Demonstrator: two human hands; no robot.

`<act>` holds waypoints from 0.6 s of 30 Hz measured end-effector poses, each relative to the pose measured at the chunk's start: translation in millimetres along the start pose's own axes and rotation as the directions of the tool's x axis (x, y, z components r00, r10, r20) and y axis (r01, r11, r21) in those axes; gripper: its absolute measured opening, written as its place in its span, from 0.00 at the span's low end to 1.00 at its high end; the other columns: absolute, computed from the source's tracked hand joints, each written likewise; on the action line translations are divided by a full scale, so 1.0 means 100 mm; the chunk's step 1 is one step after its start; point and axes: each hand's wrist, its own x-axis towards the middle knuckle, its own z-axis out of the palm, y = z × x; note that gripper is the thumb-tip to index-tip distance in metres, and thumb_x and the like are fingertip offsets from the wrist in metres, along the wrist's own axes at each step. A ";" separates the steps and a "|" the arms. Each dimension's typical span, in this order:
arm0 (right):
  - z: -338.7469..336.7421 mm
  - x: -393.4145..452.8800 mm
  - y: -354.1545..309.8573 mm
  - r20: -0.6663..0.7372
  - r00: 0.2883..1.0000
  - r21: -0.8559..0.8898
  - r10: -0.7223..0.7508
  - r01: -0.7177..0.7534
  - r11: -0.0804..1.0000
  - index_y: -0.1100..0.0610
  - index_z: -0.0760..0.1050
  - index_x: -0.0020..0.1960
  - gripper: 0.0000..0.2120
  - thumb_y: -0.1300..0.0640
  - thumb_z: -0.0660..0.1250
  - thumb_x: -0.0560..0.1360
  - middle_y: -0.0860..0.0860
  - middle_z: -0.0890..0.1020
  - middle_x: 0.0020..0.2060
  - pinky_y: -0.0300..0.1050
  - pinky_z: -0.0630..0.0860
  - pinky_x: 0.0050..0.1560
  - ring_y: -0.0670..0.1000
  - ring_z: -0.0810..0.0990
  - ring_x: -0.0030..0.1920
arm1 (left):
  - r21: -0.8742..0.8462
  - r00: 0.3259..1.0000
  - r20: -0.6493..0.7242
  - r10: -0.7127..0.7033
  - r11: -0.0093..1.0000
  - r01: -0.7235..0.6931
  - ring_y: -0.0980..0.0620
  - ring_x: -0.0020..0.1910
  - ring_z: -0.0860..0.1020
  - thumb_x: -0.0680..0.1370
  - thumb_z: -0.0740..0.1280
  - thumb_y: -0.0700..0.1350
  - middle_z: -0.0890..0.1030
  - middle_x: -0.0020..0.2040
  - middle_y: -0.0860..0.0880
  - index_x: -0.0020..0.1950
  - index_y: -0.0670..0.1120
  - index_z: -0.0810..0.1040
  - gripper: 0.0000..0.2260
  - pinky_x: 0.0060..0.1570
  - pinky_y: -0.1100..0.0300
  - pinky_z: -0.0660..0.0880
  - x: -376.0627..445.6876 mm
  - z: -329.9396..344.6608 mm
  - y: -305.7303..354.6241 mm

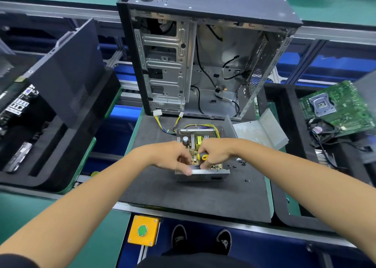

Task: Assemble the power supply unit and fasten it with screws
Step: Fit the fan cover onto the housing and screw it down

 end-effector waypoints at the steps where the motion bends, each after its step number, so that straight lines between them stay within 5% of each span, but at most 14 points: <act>1: -0.01 0.01 -0.01 0.009 1.000 0.022 0.010 -0.010 1.000 0.55 0.62 0.32 0.19 0.55 0.70 0.74 0.51 0.65 0.29 0.45 0.60 0.34 0.51 0.63 0.31 | 0.043 0.999 0.030 -0.016 0.999 0.014 0.55 0.41 0.75 0.70 0.75 0.57 0.77 0.43 0.57 0.54 0.49 0.79 0.18 0.39 0.62 0.69 -0.01 0.02 0.01; 6: -0.10 0.00 -0.03 0.077 0.997 0.086 0.020 -0.027 0.996 0.61 0.72 0.40 0.11 0.56 0.70 0.73 0.54 0.71 0.33 0.44 0.64 0.38 0.53 0.68 0.35 | 0.382 0.999 0.015 0.030 0.923 -0.034 0.50 0.42 0.70 0.70 0.75 0.53 0.72 0.44 0.53 0.47 0.53 0.63 0.20 0.39 0.55 0.65 0.00 0.14 0.06; 11: -0.16 -0.04 -0.04 0.068 0.998 -0.012 0.008 -0.008 1.000 0.56 0.70 0.35 0.13 0.53 0.72 0.71 0.51 0.70 0.29 0.45 0.64 0.35 0.52 0.68 0.32 | 0.355 0.999 0.018 0.042 0.934 -0.046 0.47 0.45 0.74 0.73 0.71 0.58 0.77 0.46 0.49 0.49 0.46 0.71 0.18 0.45 0.51 0.74 0.06 0.07 0.16; 15: -0.33 -0.17 0.08 -0.134 0.990 0.050 0.041 -0.035 0.998 0.58 0.75 0.39 0.07 0.55 0.70 0.72 0.54 0.80 0.33 0.46 0.71 0.38 0.56 0.75 0.36 | 0.229 0.980 -0.127 0.153 0.966 -0.121 0.51 0.43 0.75 0.77 0.67 0.54 0.78 0.43 0.52 0.48 0.48 0.77 0.10 0.41 0.57 0.68 0.21 -0.09 0.29; 18: -0.44 -0.36 0.24 -0.352 0.930 0.131 0.111 -0.068 0.989 0.60 0.72 0.36 0.08 0.59 0.68 0.71 0.53 0.73 0.30 0.45 0.63 0.33 0.54 0.67 0.33 | 0.239 0.955 -0.222 0.195 0.961 -0.140 0.52 0.43 0.74 0.77 0.67 0.48 0.80 0.44 0.50 0.47 0.47 0.80 0.05 0.42 0.58 0.66 0.46 -0.16 0.47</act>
